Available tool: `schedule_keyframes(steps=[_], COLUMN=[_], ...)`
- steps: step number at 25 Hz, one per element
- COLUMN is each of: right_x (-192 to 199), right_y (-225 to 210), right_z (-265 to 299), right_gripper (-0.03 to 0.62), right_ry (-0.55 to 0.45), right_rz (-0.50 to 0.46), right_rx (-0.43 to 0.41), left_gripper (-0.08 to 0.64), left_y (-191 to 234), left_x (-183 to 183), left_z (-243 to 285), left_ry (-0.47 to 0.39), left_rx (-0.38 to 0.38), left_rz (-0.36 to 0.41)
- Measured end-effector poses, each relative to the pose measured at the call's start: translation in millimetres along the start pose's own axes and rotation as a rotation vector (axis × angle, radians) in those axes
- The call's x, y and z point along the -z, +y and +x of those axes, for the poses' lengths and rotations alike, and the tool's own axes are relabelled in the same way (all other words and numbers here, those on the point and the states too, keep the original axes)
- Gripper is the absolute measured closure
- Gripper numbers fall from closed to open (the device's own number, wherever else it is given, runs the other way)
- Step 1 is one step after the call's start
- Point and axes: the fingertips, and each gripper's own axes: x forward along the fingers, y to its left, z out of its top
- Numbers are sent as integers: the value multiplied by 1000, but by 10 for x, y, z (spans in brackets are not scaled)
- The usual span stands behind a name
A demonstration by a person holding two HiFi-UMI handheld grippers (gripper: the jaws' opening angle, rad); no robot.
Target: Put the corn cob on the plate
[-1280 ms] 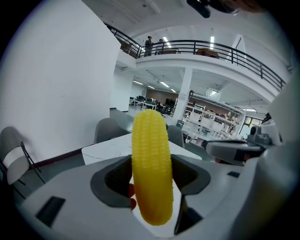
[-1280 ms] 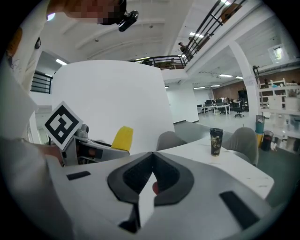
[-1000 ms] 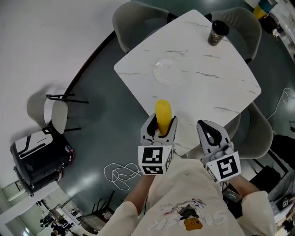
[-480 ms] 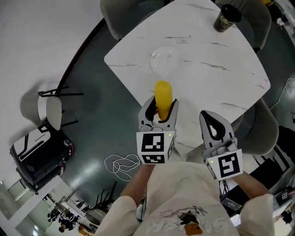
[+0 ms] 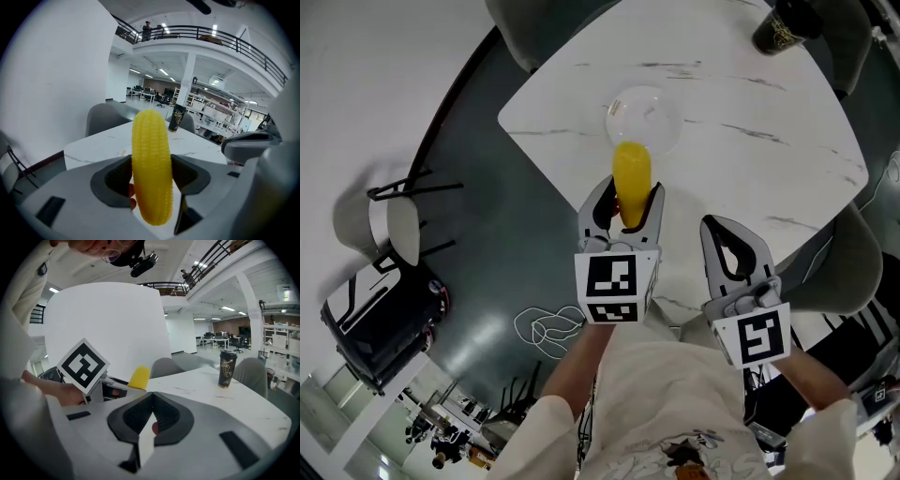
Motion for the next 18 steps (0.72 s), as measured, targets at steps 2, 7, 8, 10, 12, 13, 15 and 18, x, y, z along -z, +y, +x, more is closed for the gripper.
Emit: schedule_keyframes(steps=[2,7,8,10,12,13,15,18], right_x=[41,165,199,280,341,355,387,461], right_y=[-25,-106,-130,-183,-244,-269,-293,-318], right_z=[108,257,276,323,396,433,480,534], right_gripper=[595,595,595,595,595,595,595,595], right_ry=[-2,5,12,29,29,20,6,21], right_rz=[-8,5,13,17,10,8,7,13], right_rx=[8,40,43,47,55,63,76,81], left_gripper=[299,299,299,299,299,299,299,299], left_y=[53,130,140,153,162,163,154,150], left_x=[-12,-4,4,12,-7,-19,-17,-9], left_z=[133,376,421,511,615,665,729,794], left_ry=[-2,11,17,27,32,34,45,60], left_rx=[5,3,2,4,12,16,24,32], left_rz=[3,5,2,-8,-10,-6,3,12])
